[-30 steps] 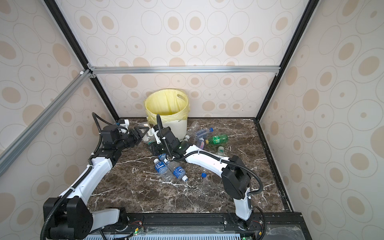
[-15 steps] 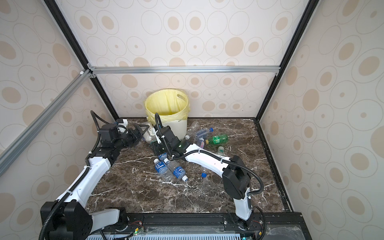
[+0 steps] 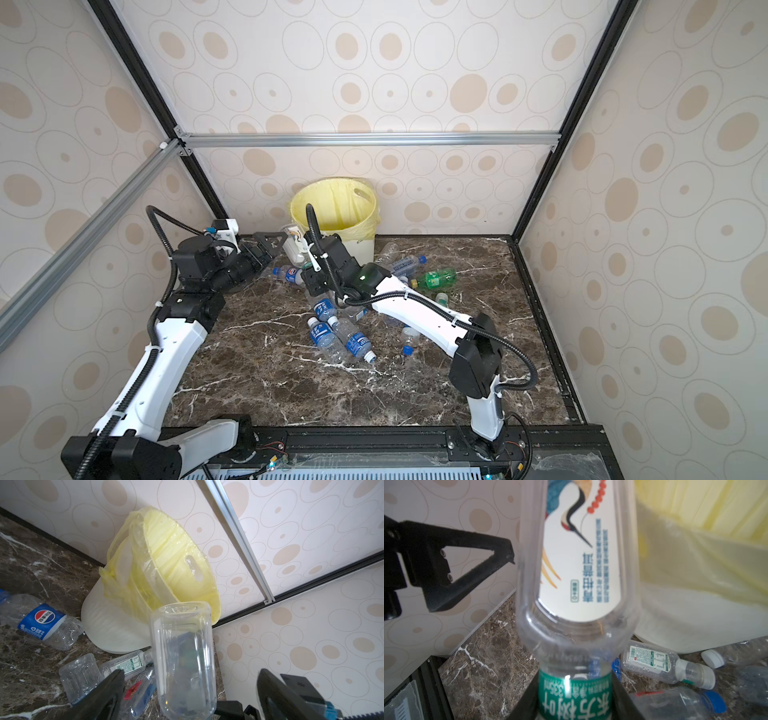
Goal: Throw the plastic bottles in the bin
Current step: 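Lift the bottle over the bin, open the right gripper while the left arm rises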
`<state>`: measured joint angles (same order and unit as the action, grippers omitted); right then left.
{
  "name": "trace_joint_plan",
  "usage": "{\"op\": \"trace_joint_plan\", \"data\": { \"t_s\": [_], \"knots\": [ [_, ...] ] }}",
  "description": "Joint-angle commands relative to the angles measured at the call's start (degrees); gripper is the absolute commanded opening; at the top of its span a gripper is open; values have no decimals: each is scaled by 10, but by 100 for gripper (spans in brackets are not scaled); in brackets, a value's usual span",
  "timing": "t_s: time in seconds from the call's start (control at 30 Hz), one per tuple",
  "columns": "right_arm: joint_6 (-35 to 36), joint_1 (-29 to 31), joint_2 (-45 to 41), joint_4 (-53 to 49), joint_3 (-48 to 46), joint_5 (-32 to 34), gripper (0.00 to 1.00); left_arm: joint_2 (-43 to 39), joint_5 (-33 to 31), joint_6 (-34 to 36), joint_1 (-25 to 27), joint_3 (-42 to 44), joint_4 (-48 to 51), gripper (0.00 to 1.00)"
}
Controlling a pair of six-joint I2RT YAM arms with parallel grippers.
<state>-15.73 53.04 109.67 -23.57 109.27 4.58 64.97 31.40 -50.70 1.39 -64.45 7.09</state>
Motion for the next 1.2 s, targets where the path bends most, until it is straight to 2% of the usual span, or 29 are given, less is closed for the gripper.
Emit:
{"op": "trace_joint_plan", "data": {
  "t_s": [0.0, 0.23, 0.43, 0.63, 0.77, 0.93, 1.1, 1.17],
  "knots": [
    [36, -13, -8, -40, 50, 35, 23, -15, -2, 23, -1, -16, 0, 99],
    [66, -38, -5, -65, 113, 60, 23, -23, 49, 26, 8, 8, -71, 99],
    [110, -62, 22, -100, 216, 89, 23, -27, 57, 54, 34, 7, -86, 99],
    [187, -68, 35, -98, 334, 154, 23, -13, 43, 114, 79, -21, -66, 99],
    [242, -67, 8, -48, 346, 193, 23, 7, 13, 183, 115, -60, -11, 99],
    [276, -67, -34, -1, 343, 209, 22, 21, -28, 269, 149, -99, 38, 99],
    [303, -69, -51, 42, 341, 223, 22, 20, -34, 298, 168, -99, 33, 99],
    [289, -81, -36, 51, 342, 214, 22, 14, -41, 296, 170, -89, 21, 99]
  ]
}}
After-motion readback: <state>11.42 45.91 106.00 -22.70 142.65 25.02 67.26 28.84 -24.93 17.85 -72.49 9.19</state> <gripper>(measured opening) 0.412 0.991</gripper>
